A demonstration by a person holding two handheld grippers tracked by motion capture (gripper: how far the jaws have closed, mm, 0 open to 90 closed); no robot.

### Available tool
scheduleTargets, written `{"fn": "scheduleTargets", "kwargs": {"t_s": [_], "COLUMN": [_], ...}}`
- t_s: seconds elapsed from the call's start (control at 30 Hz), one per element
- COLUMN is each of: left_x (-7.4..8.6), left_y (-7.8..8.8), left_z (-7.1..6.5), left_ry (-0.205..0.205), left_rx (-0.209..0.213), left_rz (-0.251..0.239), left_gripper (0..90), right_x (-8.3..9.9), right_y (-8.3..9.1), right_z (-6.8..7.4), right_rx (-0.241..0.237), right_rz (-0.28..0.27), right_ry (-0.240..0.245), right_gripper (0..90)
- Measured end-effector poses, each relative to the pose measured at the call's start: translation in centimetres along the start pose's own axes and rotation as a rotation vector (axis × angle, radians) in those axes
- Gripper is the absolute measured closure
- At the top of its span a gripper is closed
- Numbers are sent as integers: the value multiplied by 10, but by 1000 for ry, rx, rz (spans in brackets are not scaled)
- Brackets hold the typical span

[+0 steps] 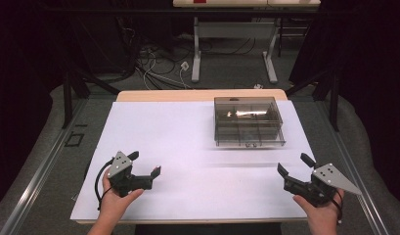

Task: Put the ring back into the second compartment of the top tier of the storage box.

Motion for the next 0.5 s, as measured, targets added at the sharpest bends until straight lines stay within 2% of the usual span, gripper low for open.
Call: {"fn": "scheduleTargets", "kwargs": {"t_s": [0.1,0.23,0.4,0.5], "left_x": [1,5,8,10], "left_y": [-2,-7,-11,-16], "left_z": [0,0,1,2], "left_ry": [2,4,10,19], "left_rx": [-2,-3,-13,-14], "left_rz": [14,40,56,70], "left_gripper": [25,53,88,105], "right_x": [4,8,12,17], "right_y": [0,0,1,1], "right_z": [-3,-5,-6,-4], "right_rx": [0,-10,-10,-37], "right_rz": [1,5,19,36], "right_ry": [18,-8,8,8], "right_gripper": [161,161,161,162]}}
Point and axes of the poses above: each handheld gripper's, and its own axes: y roughly backward along the jaws, x roughly out of its underside, z roughly to its left, the point moved 9 cm from there along -y, roughly forward along the jaws, and after that the axes turned 8 degrees about -z, right-handed, at the moved point
